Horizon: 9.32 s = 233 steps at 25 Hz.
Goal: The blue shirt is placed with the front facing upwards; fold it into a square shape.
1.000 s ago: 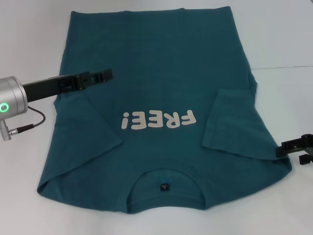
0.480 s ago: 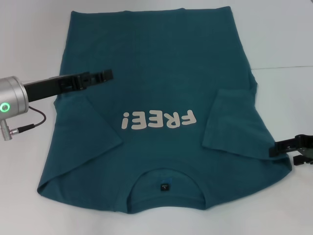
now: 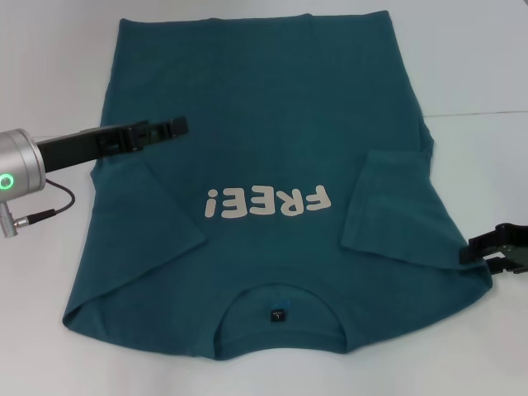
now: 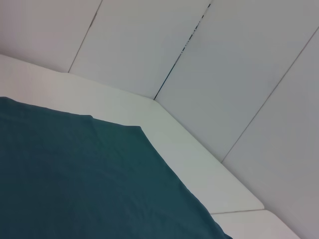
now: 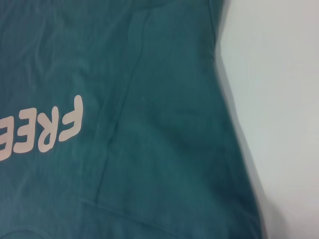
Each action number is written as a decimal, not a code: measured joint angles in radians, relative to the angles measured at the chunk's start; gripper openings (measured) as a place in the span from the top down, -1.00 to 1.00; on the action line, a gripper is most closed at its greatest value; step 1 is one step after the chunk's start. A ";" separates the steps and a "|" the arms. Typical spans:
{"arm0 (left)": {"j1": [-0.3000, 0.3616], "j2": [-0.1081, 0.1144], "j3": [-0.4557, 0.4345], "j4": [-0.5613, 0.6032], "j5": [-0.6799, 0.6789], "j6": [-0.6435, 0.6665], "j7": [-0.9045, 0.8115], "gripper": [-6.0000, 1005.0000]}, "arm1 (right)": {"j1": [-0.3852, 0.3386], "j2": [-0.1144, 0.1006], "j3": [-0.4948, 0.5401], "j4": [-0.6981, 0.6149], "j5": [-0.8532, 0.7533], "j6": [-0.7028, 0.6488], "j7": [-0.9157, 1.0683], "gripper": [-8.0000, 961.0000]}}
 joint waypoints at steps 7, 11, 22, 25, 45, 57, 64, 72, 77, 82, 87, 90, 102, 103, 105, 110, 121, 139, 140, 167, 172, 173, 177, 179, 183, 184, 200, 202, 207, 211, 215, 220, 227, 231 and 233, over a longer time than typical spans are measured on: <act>-0.002 0.000 0.000 0.004 0.000 -0.003 0.004 -0.75 | 0.004 -0.002 0.000 0.016 -0.001 0.002 0.004 -0.21; -0.003 0.000 0.000 0.004 0.000 -0.004 0.004 -0.75 | 0.004 -0.002 -0.004 0.016 -0.005 0.003 0.011 -0.15; -0.005 0.000 -0.002 0.005 0.000 -0.012 0.012 -0.74 | 0.003 0.000 -0.028 0.024 -0.010 0.011 0.027 -0.15; -0.003 0.000 -0.002 0.005 0.000 -0.012 0.012 -0.74 | 0.003 0.000 -0.036 0.027 -0.011 0.018 0.028 0.13; 0.007 0.001 -0.002 0.001 0.000 -0.013 -0.002 -0.74 | -0.011 -0.001 -0.043 0.016 -0.011 0.032 -0.004 0.89; 0.020 0.140 0.008 -0.006 0.193 0.027 -0.416 -0.74 | 0.004 -0.001 -0.040 0.005 -0.003 0.030 -0.037 0.90; 0.042 0.142 -0.001 -0.083 0.311 0.142 -0.458 -0.74 | 0.017 0.001 -0.045 -0.003 0.000 0.018 -0.046 0.90; 0.024 0.151 -0.001 -0.104 0.394 0.252 -0.547 -0.74 | 0.024 0.006 -0.046 -0.003 0.000 0.017 -0.073 0.90; 0.005 0.151 0.007 -0.106 0.472 0.316 -0.616 -0.74 | 0.028 0.012 -0.046 -0.002 0.000 0.016 -0.084 0.90; 0.001 0.152 0.004 -0.106 0.498 0.371 -0.675 -0.74 | 0.031 0.012 -0.046 -0.001 0.000 0.016 -0.091 0.90; 0.000 0.152 -0.002 -0.106 0.521 0.425 -0.702 -0.74 | 0.035 0.013 -0.046 -0.001 0.000 0.016 -0.101 0.90; 0.000 0.153 -0.002 -0.107 0.522 0.449 -0.711 -0.74 | 0.037 0.015 -0.046 -0.001 0.000 0.015 -0.103 0.90; 0.032 0.149 -0.002 -0.106 0.546 0.461 -0.720 -0.74 | 0.048 0.022 -0.046 -0.002 0.003 0.007 -0.123 0.90; 0.033 0.148 -0.002 -0.106 0.547 0.459 -0.720 -0.74 | 0.048 0.022 -0.046 -0.002 0.003 0.006 -0.125 0.90; 0.036 0.147 -0.001 -0.103 0.549 0.454 -0.718 -0.74 | 0.049 0.023 -0.046 -0.002 0.003 0.006 -0.127 0.90; 0.039 0.143 0.008 -0.096 0.570 0.421 -0.705 -0.74 | 0.049 0.026 -0.046 -0.002 0.003 0.005 -0.129 0.90; 0.022 0.137 0.028 -0.041 0.621 0.327 -0.695 -0.74 | 0.049 0.028 -0.046 -0.002 0.003 0.005 -0.131 0.90; -0.005 0.137 0.063 0.014 0.650 0.262 -0.695 -0.74 | 0.053 0.036 -0.046 -0.002 0.003 0.008 -0.142 0.90; -0.005 0.137 0.063 0.013 0.650 0.261 -0.695 -0.74 | 0.053 0.036 -0.046 -0.002 0.003 0.009 -0.142 0.90; -0.026 0.126 0.086 0.028 0.658 0.240 -0.696 -0.74 | 0.047 0.038 -0.040 -0.002 0.003 0.005 -0.155 0.90; -0.026 0.128 0.085 0.021 0.678 0.238 -0.702 -0.73 | 0.047 0.038 -0.039 -0.002 0.003 0.005 -0.156 0.90; -0.027 0.129 0.085 0.021 0.679 0.237 -0.702 -0.73 | 0.047 0.038 -0.039 -0.002 0.003 0.005 -0.156 0.90; -0.031 0.130 0.085 0.021 0.679 0.237 -0.702 -0.73 | 0.048 0.038 -0.038 -0.002 0.003 0.005 -0.157 0.90; -0.032 0.131 0.086 0.023 0.679 0.237 -0.702 -0.73 | 0.048 0.038 -0.039 -0.002 0.003 0.005 -0.157 0.90; -0.033 0.126 0.087 0.026 0.680 0.237 -0.702 -0.73 | 0.049 0.038 -0.039 -0.002 0.003 0.005 -0.157 0.90; -0.033 0.125 0.087 0.027 0.680 0.237 -0.701 -0.73 | 0.049 0.038 -0.039 -0.002 0.003 0.005 -0.157 0.90; -0.039 0.124 0.087 0.022 0.685 0.236 -0.702 -0.73 | 0.050 0.038 -0.040 -0.002 0.017 0.004 -0.165 0.90; -0.042 0.125 0.087 0.021 0.712 0.236 -0.705 -0.73 | 0.049 0.038 -0.040 -0.002 0.017 0.004 -0.165 0.90; -0.047 0.122 0.087 0.022 0.732 0.236 -0.706 -0.73 | 0.049 0.038 -0.040 -0.002 0.017 0.004 -0.165 0.90; -0.048 0.117 0.087 0.019 0.733 0.241 -0.707 -0.73 | 0.049 0.038 -0.041 -0.002 0.017 0.004 -0.165 0.90; -0.050 0.115 0.087 0.018 0.726 0.248 -0.705 -0.73 | 0.049 0.038 -0.041 -0.002 0.017 0.004 -0.165 0.90; -0.054 0.114 0.087 0.017 0.727 0.248 -0.707 -0.73 | 0.049 0.038 -0.042 -0.002 0.017 0.004 -0.165 0.90; -0.057 0.112 0.087 0.017 0.732 0.239 -0.707 -0.73 | 0.048 0.038 -0.043 -0.002 0.017 0.004 -0.167 0.90; -0.057 0.113 0.087 0.017 0.732 0.237 -0.707 -0.73 | 0.048 0.038 -0.043 -0.002 0.017 0.004 -0.168 0.90; -0.057 0.113 0.087 0.017 0.733 0.235 -0.707 -0.73 | 0.049 0.038 -0.043 -0.002 0.017 0.004 -0.169 0.90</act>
